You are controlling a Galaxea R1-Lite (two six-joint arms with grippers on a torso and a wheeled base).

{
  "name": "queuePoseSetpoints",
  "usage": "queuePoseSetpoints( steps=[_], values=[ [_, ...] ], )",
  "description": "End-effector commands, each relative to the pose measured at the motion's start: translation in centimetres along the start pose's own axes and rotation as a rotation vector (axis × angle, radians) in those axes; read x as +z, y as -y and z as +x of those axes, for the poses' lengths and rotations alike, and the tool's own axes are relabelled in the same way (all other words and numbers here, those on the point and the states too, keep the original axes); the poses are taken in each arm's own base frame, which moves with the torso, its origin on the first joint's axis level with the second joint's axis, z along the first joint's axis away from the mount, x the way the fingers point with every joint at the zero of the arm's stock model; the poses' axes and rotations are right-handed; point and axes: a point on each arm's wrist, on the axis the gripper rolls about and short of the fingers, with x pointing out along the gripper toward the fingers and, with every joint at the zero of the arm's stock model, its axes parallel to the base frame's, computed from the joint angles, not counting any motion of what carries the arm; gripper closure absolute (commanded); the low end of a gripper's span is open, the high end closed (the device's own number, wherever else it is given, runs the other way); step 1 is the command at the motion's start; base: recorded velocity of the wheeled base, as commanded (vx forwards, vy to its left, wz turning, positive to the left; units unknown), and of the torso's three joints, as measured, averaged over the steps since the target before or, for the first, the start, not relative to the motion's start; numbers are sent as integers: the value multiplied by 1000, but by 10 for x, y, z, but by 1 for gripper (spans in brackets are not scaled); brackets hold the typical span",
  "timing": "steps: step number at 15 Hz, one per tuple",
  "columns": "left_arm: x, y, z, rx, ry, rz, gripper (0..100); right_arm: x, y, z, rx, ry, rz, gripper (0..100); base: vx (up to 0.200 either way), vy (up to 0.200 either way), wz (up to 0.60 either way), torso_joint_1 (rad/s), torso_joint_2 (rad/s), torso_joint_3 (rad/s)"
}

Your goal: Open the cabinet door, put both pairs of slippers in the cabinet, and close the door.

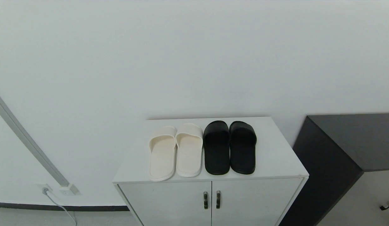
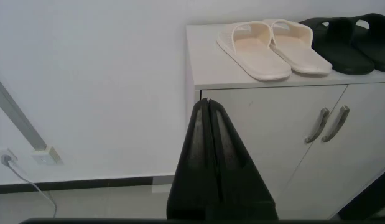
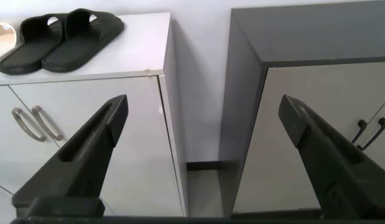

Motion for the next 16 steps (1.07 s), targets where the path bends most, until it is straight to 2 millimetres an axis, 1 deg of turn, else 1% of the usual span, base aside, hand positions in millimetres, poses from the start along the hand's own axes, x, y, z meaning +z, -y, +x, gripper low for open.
queuePoseSetpoints(
  steps=[1,8,9,10,11,12,13,14,15,16],
  values=[
    [0,0,0,0,0,0,100,0,0,0,1,-1,0,0,0,0,0,0,0,0],
    [0,0,0,0,0,0,100,1,0,2,6,-21,-15,0,0,0,0,0,0,0],
    [0,0,0,0,0,0,100,5,0,1,9,-9,-7,0,0,0,0,0,0,0],
    [0,0,0,-1,0,0,100,76,-1,-8,45,114,162,0,0,0,0,0,0,0],
    [0,0,0,-1,0,2,100,93,-2,0,121,24,178,0,0,0,0,0,0,0],
    [0,0,0,-1,0,2,100,94,-5,17,191,-114,168,0,0,0,0,0,0,0],
    [0,0,0,-1,0,2,100,94,-6,43,240,-251,176,0,0,0,0,0,0,0],
    [0,0,0,-1,0,2,100,95,-7,49,244,-274,176,0,0,0,0,0,0,0],
    [0,0,0,-1,0,2,100,102,-16,93,346,-333,172,0,0,0,0,0,0,0],
    [0,0,0,-1,0,2,100,104,-27,113,388,-355,163,0,0,0,0,0,0,0]
  ],
)
